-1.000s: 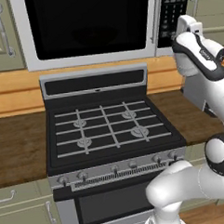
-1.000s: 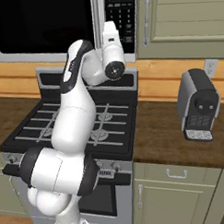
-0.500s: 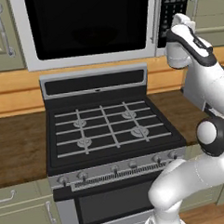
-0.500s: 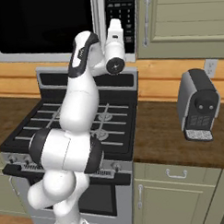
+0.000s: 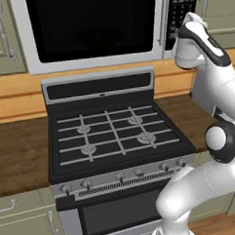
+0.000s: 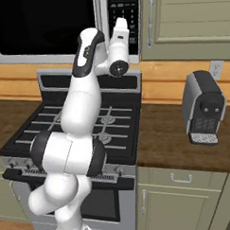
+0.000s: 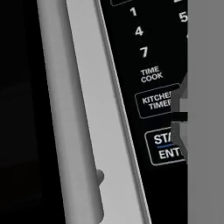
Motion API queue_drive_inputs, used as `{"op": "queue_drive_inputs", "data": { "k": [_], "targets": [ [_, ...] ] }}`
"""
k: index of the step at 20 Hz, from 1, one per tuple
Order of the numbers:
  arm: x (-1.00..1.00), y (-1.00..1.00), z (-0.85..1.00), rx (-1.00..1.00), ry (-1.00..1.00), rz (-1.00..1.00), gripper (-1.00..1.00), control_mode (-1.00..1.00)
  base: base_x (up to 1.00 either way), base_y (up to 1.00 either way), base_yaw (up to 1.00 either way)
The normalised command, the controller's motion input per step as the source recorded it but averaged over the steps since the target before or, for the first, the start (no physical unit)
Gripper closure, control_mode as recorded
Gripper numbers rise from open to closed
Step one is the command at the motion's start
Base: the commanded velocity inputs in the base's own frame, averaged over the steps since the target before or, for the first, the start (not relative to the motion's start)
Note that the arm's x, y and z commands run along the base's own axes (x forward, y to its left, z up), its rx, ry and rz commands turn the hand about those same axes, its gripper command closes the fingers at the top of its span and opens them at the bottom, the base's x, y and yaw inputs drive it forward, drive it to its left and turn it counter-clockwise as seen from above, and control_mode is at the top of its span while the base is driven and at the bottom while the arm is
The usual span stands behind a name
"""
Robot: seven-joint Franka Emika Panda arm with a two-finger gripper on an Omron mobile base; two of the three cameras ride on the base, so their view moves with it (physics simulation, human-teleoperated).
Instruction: Pick the garlic from the sink and place it in the bowl. Then pick the bowl and place it in the microwave. Then close the microwave door and press the start button.
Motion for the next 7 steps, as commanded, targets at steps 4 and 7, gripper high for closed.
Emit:
{"op": "queue_drive_inputs", "data": {
  "k": [4, 7],
  "targets": [
    [-1.00, 0.00, 0.00, 0.05, -0.07, 0.03, 1.00, -1.00, 0.00, 0.00, 0.00],
    [-1.00, 0.00, 0.00, 0.03, -0.01, 0.11, 1.00, -1.00, 0.00, 0.00, 0.00]
  ]
}}
